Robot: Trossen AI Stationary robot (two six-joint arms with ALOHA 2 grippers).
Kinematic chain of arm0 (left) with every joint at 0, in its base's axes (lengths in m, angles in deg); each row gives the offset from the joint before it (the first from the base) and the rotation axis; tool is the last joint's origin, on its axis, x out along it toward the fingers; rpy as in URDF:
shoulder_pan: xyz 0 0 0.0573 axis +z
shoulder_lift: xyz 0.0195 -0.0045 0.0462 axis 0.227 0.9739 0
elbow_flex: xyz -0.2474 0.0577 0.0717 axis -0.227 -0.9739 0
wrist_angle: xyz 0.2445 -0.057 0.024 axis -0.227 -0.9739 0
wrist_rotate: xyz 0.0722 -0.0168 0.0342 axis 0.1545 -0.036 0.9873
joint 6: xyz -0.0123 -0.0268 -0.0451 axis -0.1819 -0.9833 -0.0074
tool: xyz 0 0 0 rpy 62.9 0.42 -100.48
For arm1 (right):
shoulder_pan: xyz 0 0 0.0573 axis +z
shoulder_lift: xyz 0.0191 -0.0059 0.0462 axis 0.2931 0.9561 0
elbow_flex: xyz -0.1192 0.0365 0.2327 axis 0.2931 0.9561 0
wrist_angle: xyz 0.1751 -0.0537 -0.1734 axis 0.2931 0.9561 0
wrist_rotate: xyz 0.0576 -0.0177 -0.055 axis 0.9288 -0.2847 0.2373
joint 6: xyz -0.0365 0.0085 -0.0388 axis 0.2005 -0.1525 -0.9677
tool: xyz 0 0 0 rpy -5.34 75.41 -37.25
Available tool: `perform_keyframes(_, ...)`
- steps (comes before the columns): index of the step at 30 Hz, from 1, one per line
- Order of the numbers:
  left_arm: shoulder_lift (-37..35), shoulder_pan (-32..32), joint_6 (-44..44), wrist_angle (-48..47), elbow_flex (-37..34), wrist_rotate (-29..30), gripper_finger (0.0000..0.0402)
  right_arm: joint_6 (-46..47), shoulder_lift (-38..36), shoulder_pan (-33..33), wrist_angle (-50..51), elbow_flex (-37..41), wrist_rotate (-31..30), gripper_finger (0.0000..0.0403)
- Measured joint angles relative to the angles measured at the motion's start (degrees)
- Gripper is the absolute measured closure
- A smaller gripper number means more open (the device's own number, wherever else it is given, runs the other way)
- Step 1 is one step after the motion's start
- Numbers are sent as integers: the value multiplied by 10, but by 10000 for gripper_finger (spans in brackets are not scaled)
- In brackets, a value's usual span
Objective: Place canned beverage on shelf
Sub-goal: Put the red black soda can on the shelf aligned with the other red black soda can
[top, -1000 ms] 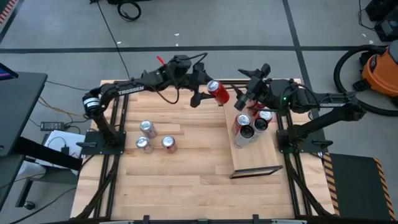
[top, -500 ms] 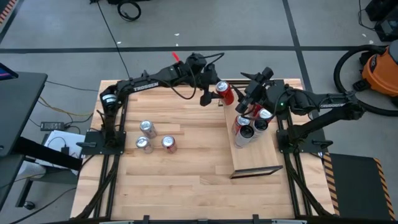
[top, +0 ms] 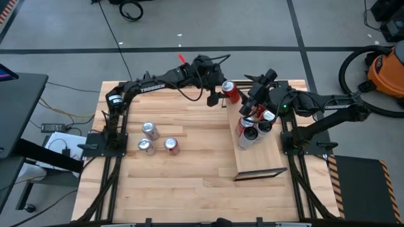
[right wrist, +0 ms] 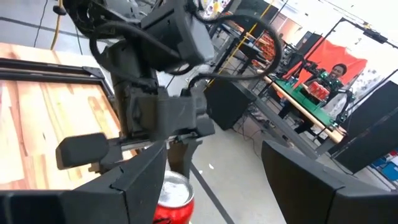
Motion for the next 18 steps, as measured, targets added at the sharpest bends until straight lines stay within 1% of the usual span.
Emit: perform_keyframes(18,2,0,18,0,-1,-1,92,12,0,0,1,0,14,131)
